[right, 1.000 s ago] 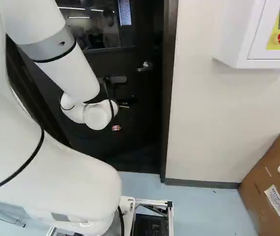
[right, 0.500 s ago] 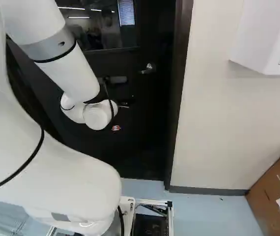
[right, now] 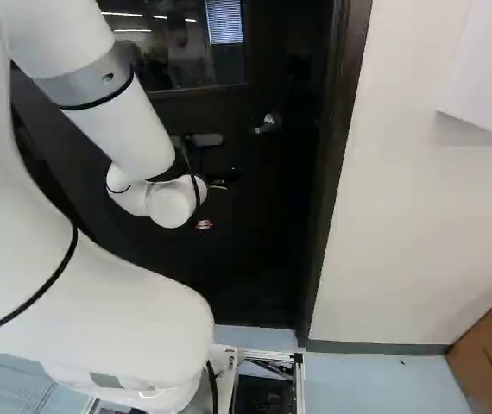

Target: Open the door and move inside

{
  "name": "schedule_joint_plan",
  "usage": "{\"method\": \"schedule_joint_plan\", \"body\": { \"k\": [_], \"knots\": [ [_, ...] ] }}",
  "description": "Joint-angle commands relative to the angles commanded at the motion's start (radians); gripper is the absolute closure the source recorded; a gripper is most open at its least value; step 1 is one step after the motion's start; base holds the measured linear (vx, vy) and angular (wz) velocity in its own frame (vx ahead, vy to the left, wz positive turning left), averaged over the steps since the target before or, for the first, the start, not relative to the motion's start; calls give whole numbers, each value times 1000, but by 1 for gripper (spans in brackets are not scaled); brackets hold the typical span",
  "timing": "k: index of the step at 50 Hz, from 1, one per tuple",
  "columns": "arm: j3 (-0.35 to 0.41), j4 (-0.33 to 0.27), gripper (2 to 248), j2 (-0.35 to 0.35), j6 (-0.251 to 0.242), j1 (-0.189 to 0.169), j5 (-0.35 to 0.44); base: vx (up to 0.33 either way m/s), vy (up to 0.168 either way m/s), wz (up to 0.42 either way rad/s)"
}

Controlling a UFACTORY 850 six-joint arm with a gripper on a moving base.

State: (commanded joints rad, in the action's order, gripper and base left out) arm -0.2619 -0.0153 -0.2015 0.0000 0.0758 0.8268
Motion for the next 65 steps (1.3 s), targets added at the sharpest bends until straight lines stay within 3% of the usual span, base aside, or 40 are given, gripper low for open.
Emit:
{"method": "schedule_joint_plan", "body": {
  "k": [24, 46, 65],
  "knots": [
    [0, 0, 3, 0, 0, 0, 0, 116, 92, -21],
    [-46, 33, 3, 51, 0, 22, 0, 19, 15, 1],
    [-130, 69, 3, 139, 0, 64, 0, 0, 0, 0]
  ]
}}
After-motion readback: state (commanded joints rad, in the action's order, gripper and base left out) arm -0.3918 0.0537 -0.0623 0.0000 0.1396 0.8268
